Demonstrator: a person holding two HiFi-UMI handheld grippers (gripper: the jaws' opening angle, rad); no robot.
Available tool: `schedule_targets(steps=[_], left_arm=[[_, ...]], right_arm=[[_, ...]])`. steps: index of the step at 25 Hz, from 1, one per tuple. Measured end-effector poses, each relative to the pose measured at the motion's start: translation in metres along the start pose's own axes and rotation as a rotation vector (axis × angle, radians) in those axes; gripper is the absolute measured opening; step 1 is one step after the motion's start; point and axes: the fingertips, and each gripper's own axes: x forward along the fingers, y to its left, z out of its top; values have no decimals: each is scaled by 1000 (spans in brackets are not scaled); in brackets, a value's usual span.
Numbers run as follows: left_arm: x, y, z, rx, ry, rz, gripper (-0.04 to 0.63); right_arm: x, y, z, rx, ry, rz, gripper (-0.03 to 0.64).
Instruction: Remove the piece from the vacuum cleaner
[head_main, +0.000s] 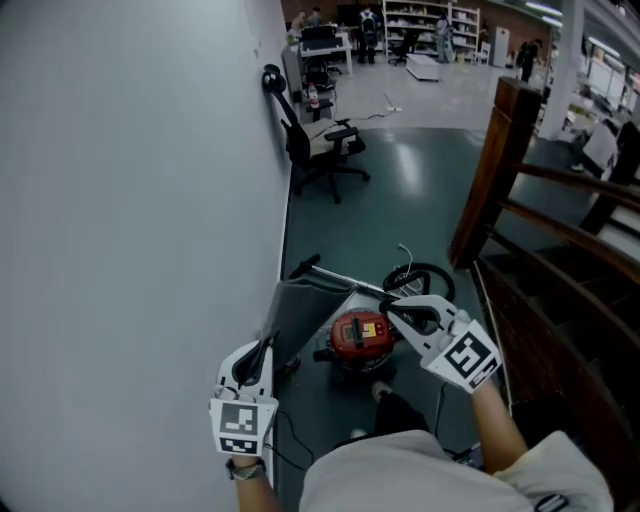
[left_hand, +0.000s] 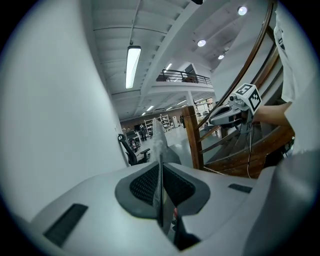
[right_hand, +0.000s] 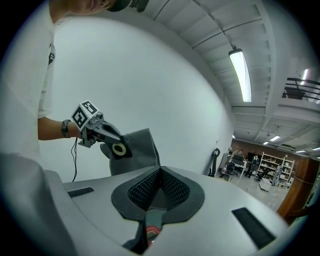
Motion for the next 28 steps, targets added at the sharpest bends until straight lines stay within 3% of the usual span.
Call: schedule_targets(steps=[10,28], left_arm=[[-4,-1,-1,3,4,11,25],[-7,-7,-7,17,30,18,25]], right_arm=[[-10,-7,3,1,-5,-54,28],[-15,-7,-3,7,8,-60,28]])
